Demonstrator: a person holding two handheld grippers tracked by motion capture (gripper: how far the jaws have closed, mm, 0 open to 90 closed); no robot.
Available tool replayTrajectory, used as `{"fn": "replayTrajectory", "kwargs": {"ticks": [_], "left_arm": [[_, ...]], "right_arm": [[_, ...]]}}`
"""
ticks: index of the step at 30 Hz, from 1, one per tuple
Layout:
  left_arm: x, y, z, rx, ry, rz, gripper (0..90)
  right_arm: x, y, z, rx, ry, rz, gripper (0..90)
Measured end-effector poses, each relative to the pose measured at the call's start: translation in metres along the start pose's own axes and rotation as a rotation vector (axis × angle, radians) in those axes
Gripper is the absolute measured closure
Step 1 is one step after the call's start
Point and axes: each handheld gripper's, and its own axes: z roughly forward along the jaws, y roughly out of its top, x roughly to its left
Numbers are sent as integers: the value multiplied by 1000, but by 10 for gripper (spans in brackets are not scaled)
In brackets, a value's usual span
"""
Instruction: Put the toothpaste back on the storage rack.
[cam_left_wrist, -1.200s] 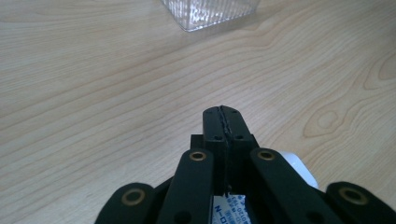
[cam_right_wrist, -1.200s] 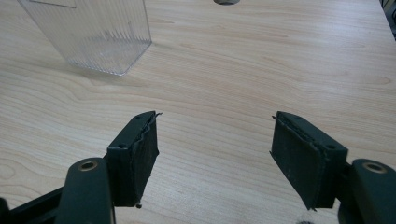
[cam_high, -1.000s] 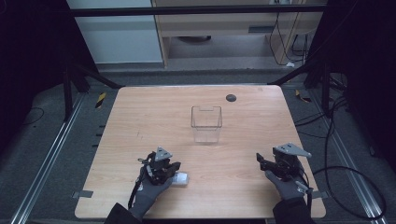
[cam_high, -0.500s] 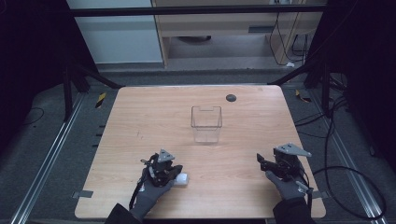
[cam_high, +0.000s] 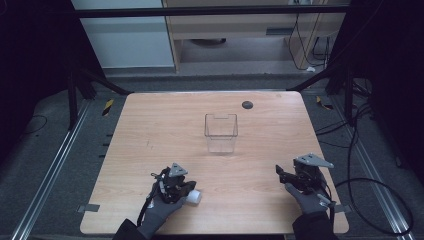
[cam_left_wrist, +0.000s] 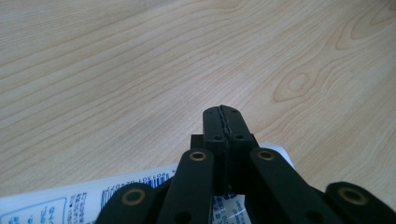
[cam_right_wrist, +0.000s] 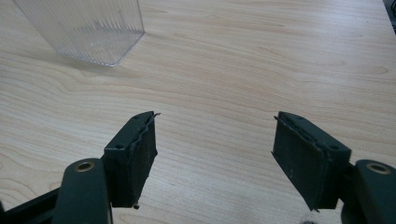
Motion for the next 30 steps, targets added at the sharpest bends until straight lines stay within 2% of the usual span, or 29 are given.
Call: {"fn": "replayTrajectory", "kwargs": {"ticks": [15, 22, 30], "left_arm": [[-5, -10, -10, 25, -30, 15, 893], [-7, -15, -17, 48, -32, 37, 893], [-8, -21, -25, 59, -36, 34, 894]], "right_arm": [[-1, -1, 0, 6, -3, 0, 298], [-2, -2, 0, 11, -3, 5, 297], [-3, -3, 1, 13, -6, 4, 296]]}}
